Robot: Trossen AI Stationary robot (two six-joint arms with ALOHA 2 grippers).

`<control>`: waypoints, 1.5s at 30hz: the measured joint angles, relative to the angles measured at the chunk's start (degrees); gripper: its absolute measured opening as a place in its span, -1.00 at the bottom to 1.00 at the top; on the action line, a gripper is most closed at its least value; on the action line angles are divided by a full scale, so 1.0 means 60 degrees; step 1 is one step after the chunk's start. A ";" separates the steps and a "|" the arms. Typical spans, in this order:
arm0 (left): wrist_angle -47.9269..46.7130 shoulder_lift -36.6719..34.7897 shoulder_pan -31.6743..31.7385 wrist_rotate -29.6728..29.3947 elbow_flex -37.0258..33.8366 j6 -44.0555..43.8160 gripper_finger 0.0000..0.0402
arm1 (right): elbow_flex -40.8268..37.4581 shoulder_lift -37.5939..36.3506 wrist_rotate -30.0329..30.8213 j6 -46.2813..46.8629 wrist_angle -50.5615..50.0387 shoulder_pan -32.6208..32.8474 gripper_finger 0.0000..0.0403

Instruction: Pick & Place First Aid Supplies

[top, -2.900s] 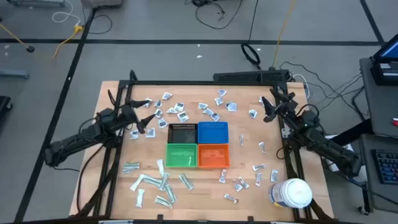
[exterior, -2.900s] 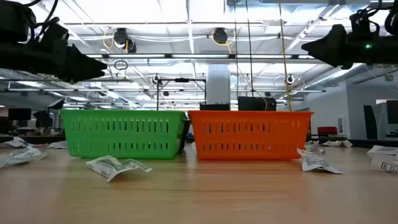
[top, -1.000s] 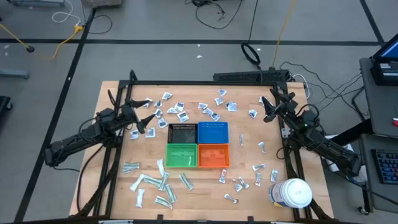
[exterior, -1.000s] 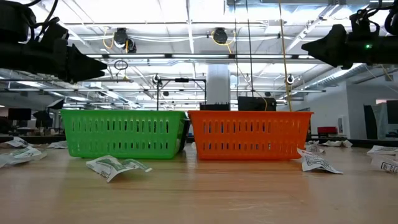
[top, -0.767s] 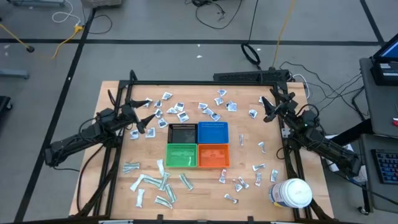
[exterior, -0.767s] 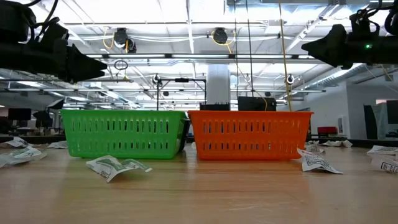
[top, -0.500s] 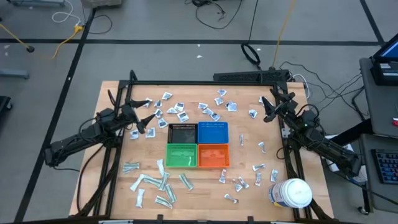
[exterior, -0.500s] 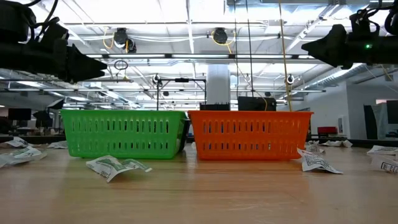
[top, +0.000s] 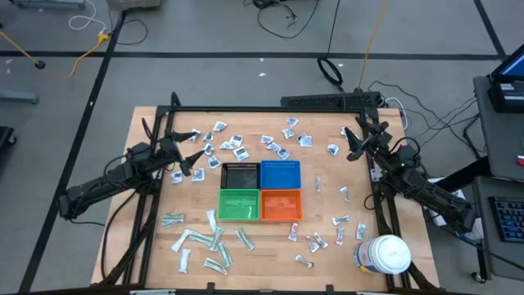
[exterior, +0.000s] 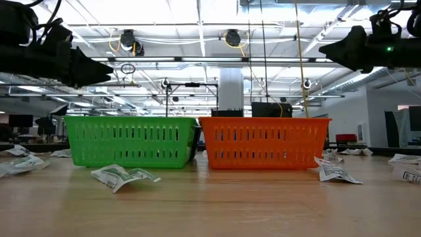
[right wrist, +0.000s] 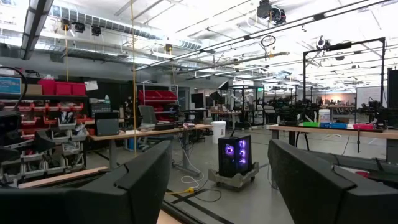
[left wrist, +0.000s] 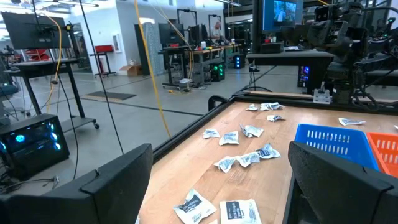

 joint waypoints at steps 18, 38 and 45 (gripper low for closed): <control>-0.0001 -0.0002 0.0000 0.0001 0.0000 0.0000 0.89 | -0.0003 0.0001 0.0000 0.0001 0.0000 0.0000 0.31; -0.1733 0.0127 0.0002 0.0023 0.1546 -0.0547 0.89 | -0.0004 0.0002 0.0000 -0.0001 0.0000 0.0000 0.31; -0.4136 0.1239 0.0000 0.0051 0.3546 -0.0770 0.89 | 0.0000 0.0000 0.0000 0.0002 0.0000 0.0000 0.31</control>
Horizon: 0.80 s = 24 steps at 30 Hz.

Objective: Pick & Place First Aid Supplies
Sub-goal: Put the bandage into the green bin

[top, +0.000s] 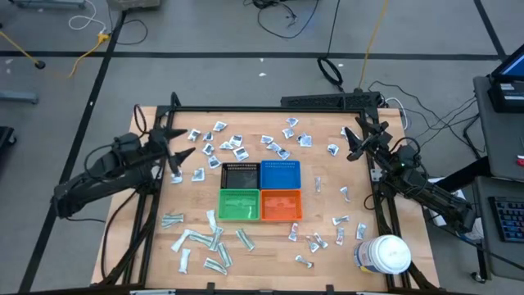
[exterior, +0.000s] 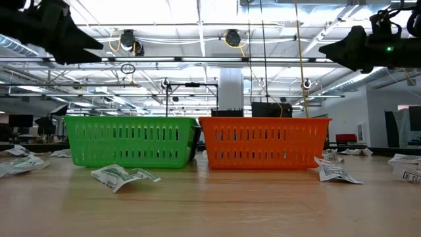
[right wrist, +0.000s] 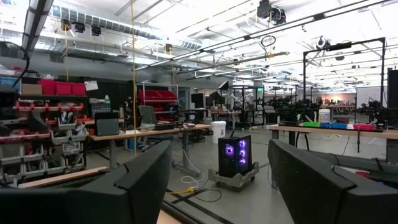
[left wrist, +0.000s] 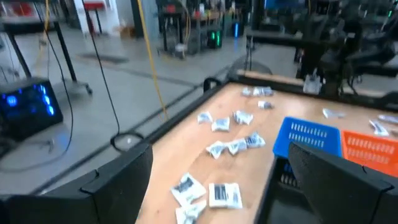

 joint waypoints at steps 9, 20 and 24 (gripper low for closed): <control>-0.2528 0.2438 -0.0006 0.0013 0.2635 -0.0582 0.89 | 0.0000 0.0002 0.0000 0.0000 0.0000 0.0000 0.30; -0.5139 0.5495 -0.1116 0.0189 0.5274 -0.3130 0.89 | -0.0002 0.0000 0.0000 0.0000 0.0000 0.0000 0.31; -0.5357 0.6400 -0.1640 0.1116 0.6084 -0.3735 0.89 | -0.0004 -0.0001 0.0000 0.0000 0.0000 0.0000 0.31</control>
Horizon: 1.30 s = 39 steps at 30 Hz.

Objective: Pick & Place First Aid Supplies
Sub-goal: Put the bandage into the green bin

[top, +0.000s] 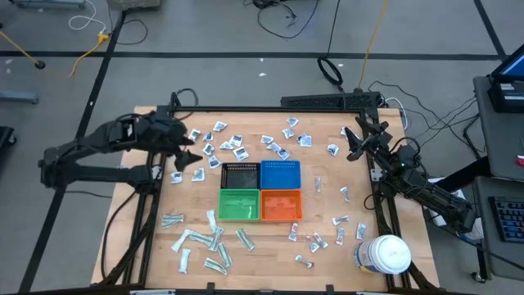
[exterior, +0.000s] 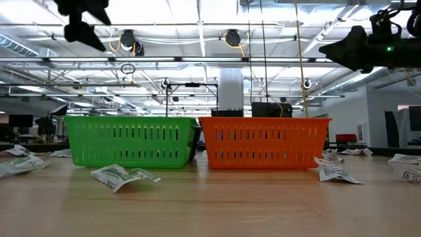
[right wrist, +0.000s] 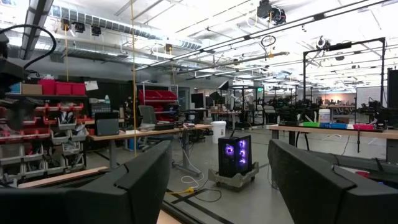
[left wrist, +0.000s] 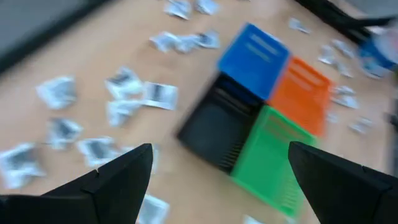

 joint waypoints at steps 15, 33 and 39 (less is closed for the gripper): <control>-0.1112 0.2165 -0.1712 0.3156 0.1463 -0.1722 0.89 | 0.0000 -0.0001 0.0000 0.0000 0.0000 0.0000 0.31; -0.0774 0.2715 -0.3773 0.3396 0.1466 -0.1921 0.89 | 0.0004 0.0002 0.0000 0.0000 0.0000 0.0000 0.31; -0.0780 0.2776 -0.4089 0.3398 0.1466 -0.1937 0.89 | 0.0002 -0.0001 0.0000 0.0000 -0.0004 0.0000 0.31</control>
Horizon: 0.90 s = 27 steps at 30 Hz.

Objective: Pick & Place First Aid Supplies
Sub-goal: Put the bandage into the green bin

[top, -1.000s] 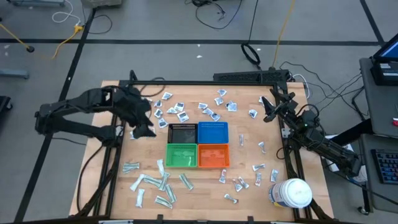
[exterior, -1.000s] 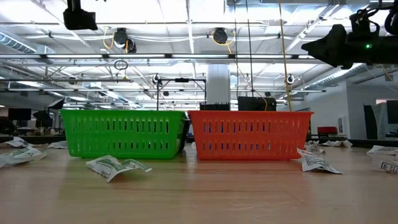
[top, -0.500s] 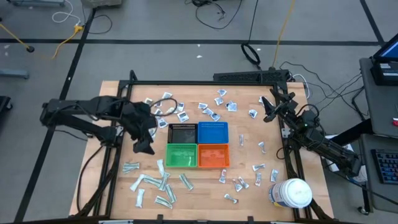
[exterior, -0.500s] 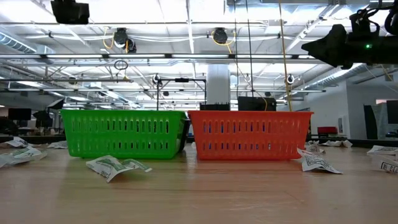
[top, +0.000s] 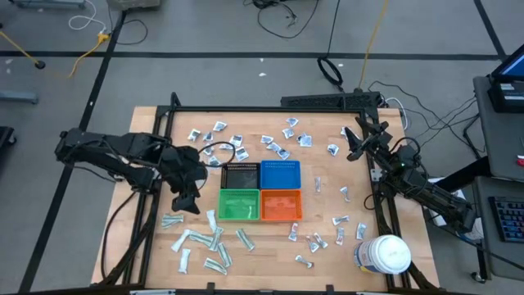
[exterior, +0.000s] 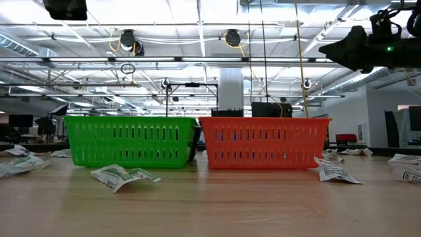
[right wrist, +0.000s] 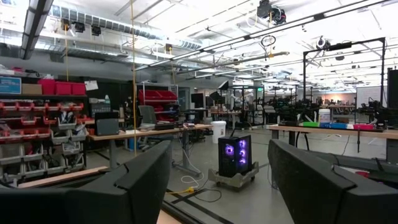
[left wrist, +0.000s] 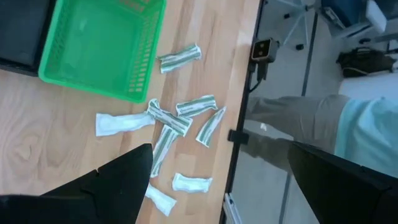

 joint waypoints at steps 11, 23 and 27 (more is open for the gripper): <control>-0.0018 0.0009 -0.0501 0.0013 0.0000 0.0422 0.89 | 0.0001 0.0002 0.0000 -0.0001 0.0004 0.0000 0.31; -0.0853 0.0069 -0.1137 -0.1263 0.0000 0.0439 0.89 | 0.0002 0.0002 0.0000 -0.0002 0.0004 0.0000 0.31; -0.1235 0.0122 -0.1729 -0.2074 -0.0004 0.0589 0.89 | 0.0002 0.0000 0.0000 0.0000 0.0002 0.0000 0.31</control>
